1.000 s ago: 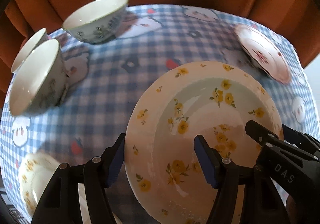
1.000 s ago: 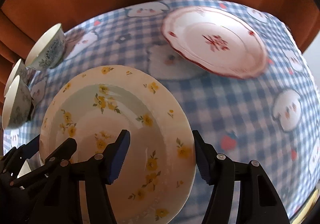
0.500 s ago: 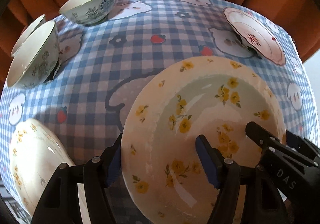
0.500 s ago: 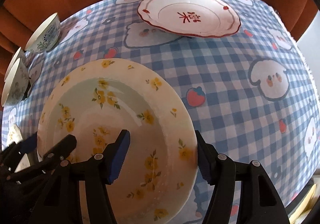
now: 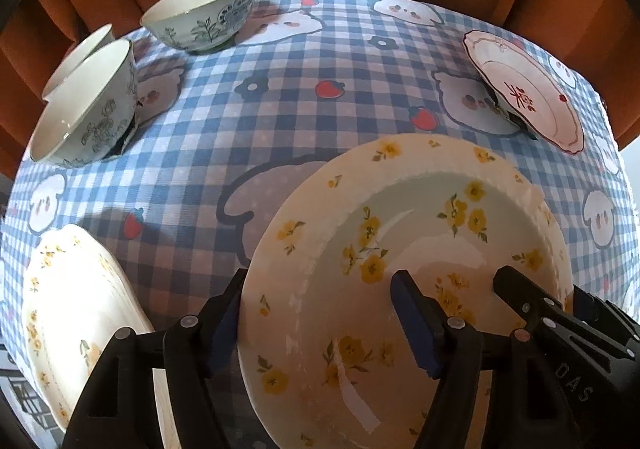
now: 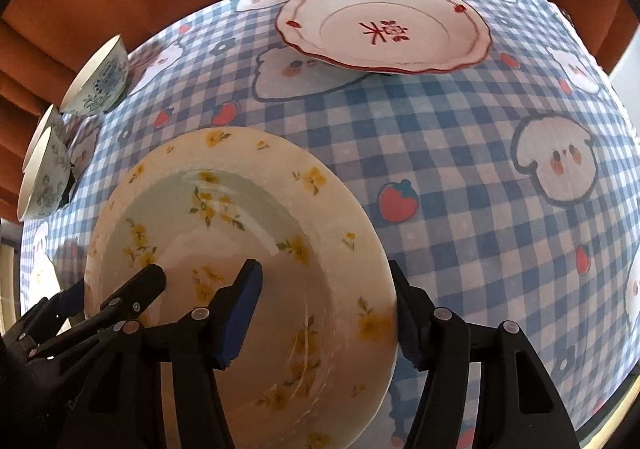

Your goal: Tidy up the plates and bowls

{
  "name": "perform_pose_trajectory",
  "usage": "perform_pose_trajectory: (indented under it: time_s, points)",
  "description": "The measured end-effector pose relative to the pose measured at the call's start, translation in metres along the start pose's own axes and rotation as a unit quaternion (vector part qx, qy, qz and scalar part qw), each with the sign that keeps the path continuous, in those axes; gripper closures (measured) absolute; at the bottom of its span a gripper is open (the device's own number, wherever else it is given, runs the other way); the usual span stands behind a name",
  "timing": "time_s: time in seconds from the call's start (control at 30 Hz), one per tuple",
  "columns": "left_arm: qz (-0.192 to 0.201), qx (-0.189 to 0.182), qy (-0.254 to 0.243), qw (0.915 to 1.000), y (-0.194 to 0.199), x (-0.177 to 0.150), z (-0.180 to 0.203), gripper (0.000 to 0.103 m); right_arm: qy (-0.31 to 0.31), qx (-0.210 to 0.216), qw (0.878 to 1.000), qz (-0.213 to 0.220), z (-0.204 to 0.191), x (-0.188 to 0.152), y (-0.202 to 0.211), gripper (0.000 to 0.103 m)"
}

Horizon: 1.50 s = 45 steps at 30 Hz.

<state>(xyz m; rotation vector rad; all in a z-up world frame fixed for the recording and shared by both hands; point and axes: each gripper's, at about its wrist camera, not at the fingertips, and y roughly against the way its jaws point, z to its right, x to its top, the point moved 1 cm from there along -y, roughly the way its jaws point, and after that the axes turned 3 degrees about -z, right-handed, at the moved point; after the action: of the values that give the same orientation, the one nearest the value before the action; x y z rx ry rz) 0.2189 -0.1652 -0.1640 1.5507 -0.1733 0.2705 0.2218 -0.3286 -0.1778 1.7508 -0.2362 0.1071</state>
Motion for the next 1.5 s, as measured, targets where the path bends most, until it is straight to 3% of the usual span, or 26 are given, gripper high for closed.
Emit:
perform_pose_trajectory:
  time_s: [0.17,0.57,1.1,1.5]
  points:
    - [0.007,0.014,-0.011,0.9998,0.012,-0.006,0.006,0.034,-0.010,0.001,1.000,-0.004,0.006,-0.008,0.010,0.038]
    - [0.009,-0.034,-0.018,0.9992,0.038,-0.022,-0.022,0.034,-0.010,-0.042,0.999,0.017,-0.014,-0.028,0.045,0.038]
    - [0.036,-0.059,-0.008,0.9976,0.074,-0.043,-0.108,0.034,0.009,-0.052,0.997,0.058,-0.098,-0.054,0.077,0.038]
    - [0.020,-0.058,0.008,0.9981,0.066,-0.061,-0.180,0.034,0.023,-0.047,0.998,0.045,-0.167,-0.073,0.062,0.038]
